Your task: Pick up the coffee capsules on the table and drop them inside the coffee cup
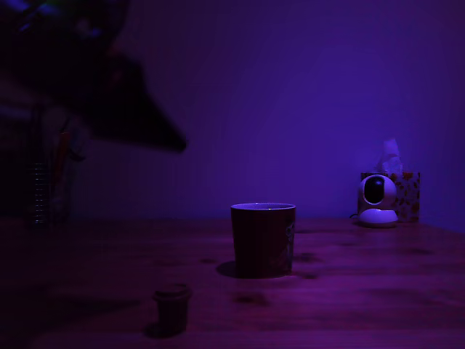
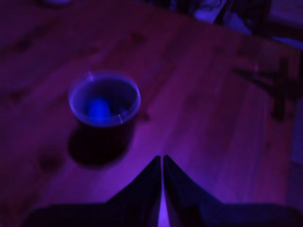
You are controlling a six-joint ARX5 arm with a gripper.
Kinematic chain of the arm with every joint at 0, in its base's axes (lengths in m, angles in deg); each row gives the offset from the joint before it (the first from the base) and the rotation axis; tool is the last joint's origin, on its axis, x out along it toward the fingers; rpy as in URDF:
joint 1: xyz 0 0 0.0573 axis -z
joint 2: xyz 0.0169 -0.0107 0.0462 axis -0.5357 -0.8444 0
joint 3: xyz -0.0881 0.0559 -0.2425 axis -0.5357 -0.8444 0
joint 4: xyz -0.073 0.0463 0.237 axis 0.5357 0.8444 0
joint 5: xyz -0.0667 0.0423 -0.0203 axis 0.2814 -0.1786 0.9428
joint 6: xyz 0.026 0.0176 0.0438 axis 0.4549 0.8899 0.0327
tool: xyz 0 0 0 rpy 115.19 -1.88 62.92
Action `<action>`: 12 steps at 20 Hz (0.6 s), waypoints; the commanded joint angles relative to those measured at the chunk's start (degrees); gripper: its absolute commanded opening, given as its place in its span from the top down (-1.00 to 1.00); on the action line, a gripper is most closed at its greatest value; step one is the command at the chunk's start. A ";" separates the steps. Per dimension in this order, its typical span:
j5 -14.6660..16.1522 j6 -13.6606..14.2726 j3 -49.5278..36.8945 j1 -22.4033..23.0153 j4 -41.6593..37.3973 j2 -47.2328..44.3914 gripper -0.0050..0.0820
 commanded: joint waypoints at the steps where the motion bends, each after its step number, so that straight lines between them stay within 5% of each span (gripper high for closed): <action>1: -0.07 -1.33 -3.45 -0.52 -1.99 2.01 0.93; 12: -1.01 -3.78 -18.43 -3.76 -3.15 15.72 0.93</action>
